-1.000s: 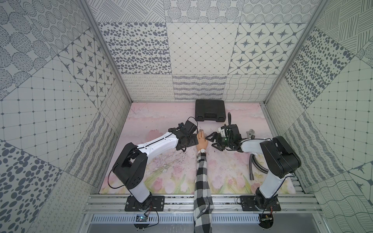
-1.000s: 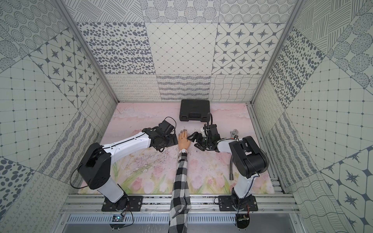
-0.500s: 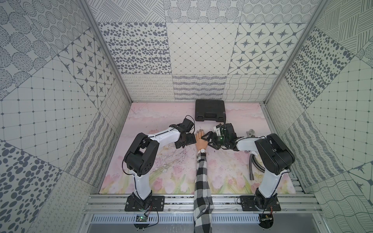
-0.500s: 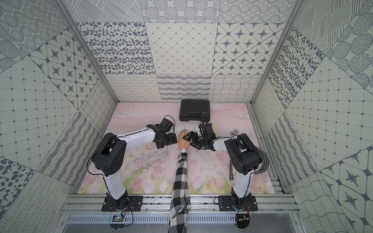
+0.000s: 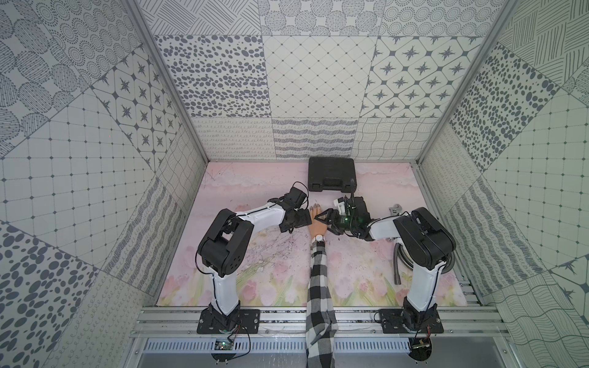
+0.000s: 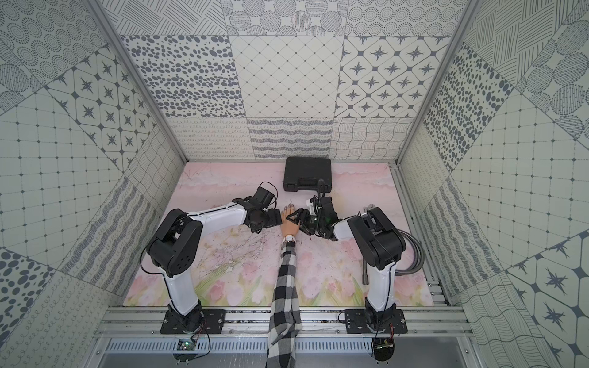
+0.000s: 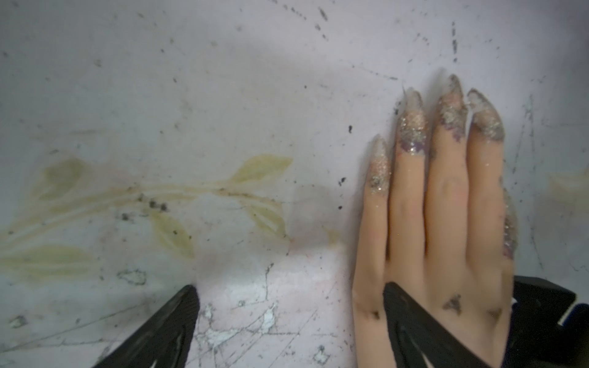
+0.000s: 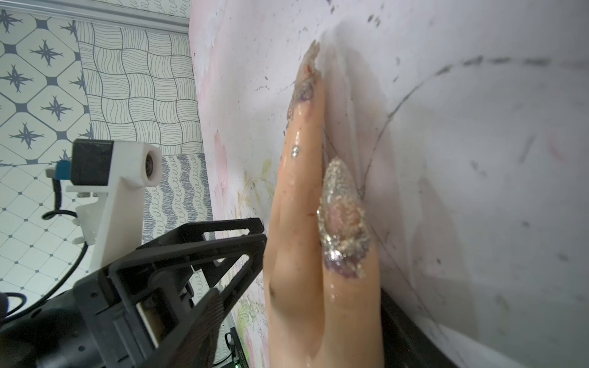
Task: Take off the watch
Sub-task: Adjust the hand at the center of the board.
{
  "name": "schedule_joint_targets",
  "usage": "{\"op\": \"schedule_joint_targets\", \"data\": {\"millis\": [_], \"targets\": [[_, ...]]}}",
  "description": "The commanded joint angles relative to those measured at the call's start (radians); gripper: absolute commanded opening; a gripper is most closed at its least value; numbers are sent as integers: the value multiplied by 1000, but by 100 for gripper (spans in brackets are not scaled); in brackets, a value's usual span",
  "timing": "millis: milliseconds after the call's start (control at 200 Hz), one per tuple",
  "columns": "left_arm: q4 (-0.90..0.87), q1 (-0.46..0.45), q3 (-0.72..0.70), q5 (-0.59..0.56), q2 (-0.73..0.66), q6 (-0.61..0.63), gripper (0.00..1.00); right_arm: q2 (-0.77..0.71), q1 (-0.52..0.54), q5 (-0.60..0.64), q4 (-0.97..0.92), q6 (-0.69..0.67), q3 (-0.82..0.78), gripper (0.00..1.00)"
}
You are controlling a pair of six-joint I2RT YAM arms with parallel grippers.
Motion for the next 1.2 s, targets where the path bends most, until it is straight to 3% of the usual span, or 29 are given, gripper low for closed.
{"op": "schedule_joint_targets", "data": {"millis": [0,320,545,885,1196], "targets": [[-27,12,-36,69,38,2,92,33,6,7,52,34,-25,65],[-56,20,-14,43,-27,9,93,-29,6,14,66,55,-53,35],[-74,60,-10,35,-109,10,94,-164,6,75,-75,28,-60,21],[-54,122,-94,18,-222,16,95,-450,33,348,-697,-211,59,7],[44,140,-225,56,-259,-22,96,-395,184,799,-1252,-409,379,2]]}}
